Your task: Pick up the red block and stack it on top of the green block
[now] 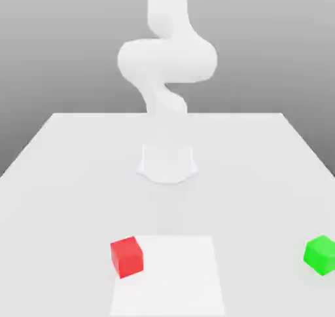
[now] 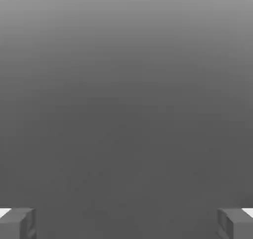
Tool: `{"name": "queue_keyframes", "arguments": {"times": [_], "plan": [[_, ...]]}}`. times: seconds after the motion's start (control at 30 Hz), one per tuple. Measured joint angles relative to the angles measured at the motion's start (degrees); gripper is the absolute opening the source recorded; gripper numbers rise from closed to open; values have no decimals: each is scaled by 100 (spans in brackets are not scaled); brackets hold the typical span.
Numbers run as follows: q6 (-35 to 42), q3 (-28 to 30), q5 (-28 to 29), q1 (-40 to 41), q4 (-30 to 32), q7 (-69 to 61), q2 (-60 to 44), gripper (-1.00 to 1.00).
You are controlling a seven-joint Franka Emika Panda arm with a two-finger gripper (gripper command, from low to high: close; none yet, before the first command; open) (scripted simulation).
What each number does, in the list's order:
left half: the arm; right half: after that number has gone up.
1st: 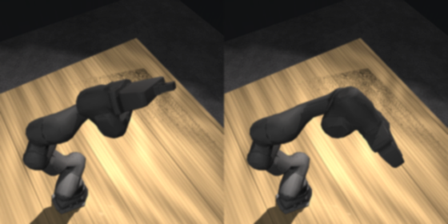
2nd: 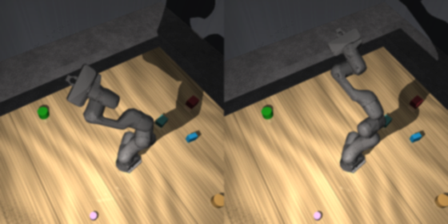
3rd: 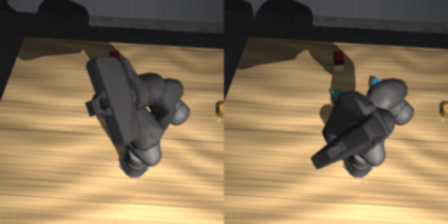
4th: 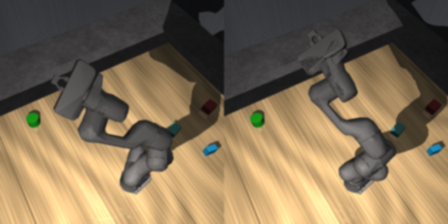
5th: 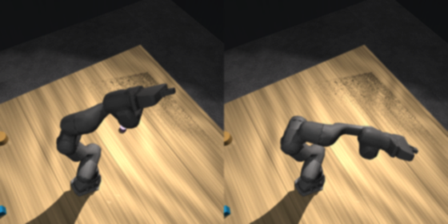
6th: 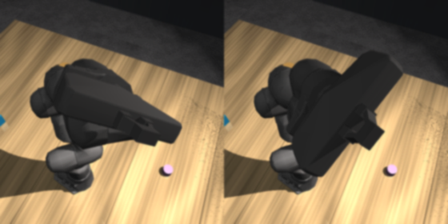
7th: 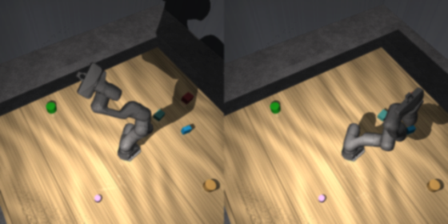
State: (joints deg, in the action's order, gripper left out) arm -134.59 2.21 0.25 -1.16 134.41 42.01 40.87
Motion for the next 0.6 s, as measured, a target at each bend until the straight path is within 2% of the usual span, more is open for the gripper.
{"name": "queue_keyframes", "arguments": {"times": [0.3, 0.6], "plan": [[-1091, 781, -48, -318, 1001, -1590, -1926, 0], [-2145, 1291, -194, -362, 1974, -3200, -3802, 0]]}}
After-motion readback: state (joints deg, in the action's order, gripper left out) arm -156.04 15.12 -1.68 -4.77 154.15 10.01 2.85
